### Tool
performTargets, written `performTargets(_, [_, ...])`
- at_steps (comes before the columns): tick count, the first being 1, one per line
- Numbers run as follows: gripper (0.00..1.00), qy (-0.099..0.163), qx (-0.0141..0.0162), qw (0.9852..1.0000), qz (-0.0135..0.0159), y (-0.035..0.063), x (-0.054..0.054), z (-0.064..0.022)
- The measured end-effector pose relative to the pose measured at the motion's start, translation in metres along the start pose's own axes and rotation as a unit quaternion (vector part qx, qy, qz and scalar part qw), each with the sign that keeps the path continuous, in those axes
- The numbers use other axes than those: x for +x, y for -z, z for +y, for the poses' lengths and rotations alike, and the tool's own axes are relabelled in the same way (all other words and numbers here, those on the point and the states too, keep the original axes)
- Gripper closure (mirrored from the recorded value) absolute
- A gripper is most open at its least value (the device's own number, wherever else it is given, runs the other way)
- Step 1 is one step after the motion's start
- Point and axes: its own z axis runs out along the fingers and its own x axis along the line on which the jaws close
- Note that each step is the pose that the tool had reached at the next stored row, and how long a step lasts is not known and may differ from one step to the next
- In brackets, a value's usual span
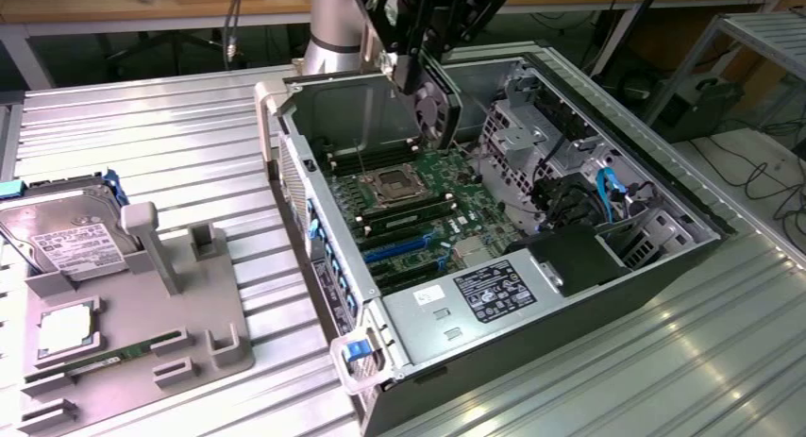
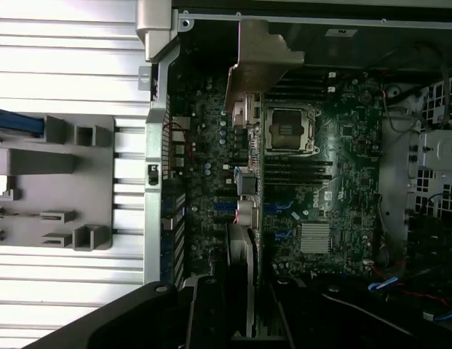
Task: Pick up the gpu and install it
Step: 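Pick up the gpu and move the gpu toward the slot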
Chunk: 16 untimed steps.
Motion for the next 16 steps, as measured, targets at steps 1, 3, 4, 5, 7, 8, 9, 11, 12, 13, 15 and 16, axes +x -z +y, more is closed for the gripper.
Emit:
performTargets(1, [0.73,0.000,0.0000,1.0000,0.0000,0.0000,-0.002,0.0000])
performTargets(3, [0.73,0.000,0.0000,1.0000,0.0000,0.0000,-0.005,-0.0001])
performTargets(4, [0.73,0.000,0.0000,1.0000,0.0000,0.0000,-0.008,-0.0001])
performTargets(5, [0.73,0.000,0.0000,1.0000,0.0000,0.0000,-0.011,-0.0001])
performTargets(7, [0.73,0.000,0.0000,1.0000,0.0000,-0.0001,-0.015,-0.0001])
performTargets(8, [0.73,0.000,0.0000,1.0000,0.0000,-0.0001,-0.017,-0.0001])
performTargets(9, [0.73,0.000,0.0000,1.0000,0.0000,-0.0001,-0.019,0.0000])
performTargets(11, [0.73,0.000,0.0000,1.0000,0.0000,-0.0001,-0.022,0.0000])
performTargets(12, [0.73,0.000,0.0000,1.0000,0.0000,-0.0001,-0.024,0.0001])
performTargets(13, [0.73,0.000,0.0000,1.0000,0.0000,-0.0001,-0.026,0.0002])
performTargets(15, [0.73,0.000,0.0000,1.0000,0.0000,-0.0001,-0.030,0.0003])
performTargets(16, [0.73,0.000,0.0001,1.0000,0.0000,-0.0001,-0.033,0.0005])
